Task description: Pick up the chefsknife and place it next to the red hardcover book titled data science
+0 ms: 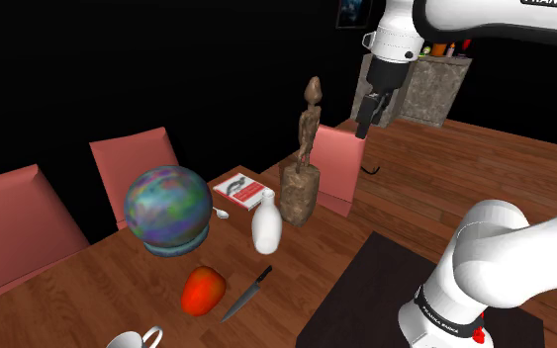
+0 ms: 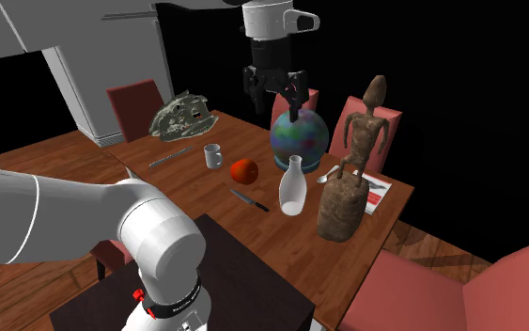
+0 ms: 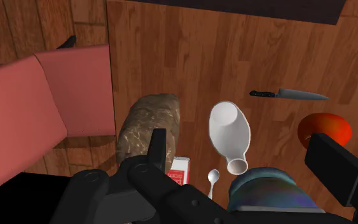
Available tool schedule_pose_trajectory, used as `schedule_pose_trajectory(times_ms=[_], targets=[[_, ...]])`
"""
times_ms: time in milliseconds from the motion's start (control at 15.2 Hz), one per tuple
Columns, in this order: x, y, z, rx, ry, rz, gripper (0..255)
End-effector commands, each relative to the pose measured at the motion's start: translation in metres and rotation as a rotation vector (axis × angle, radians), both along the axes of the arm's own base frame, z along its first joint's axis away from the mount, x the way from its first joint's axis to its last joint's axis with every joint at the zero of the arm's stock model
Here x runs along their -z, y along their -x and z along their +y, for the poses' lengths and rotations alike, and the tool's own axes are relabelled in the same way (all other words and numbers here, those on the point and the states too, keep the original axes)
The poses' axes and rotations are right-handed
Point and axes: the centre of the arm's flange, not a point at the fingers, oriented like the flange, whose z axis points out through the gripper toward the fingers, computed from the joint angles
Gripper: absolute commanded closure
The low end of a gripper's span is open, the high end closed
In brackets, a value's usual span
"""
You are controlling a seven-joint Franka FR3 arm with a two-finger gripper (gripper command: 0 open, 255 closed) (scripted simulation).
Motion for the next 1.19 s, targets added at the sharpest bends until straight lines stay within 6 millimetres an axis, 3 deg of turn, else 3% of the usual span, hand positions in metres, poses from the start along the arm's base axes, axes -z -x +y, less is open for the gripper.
schedule_pose_trajectory(times_ms=[0, 528, 1122], targets=[[0.0, 0.0, 0.0, 0.0, 0.0, 0.0, 0], [0.083, -0.06, 0.026, -0.268, 0.006, 0.025, 0], [0.178, -0.114, 0.073, -0.569, 0.013, 0.052, 0]])
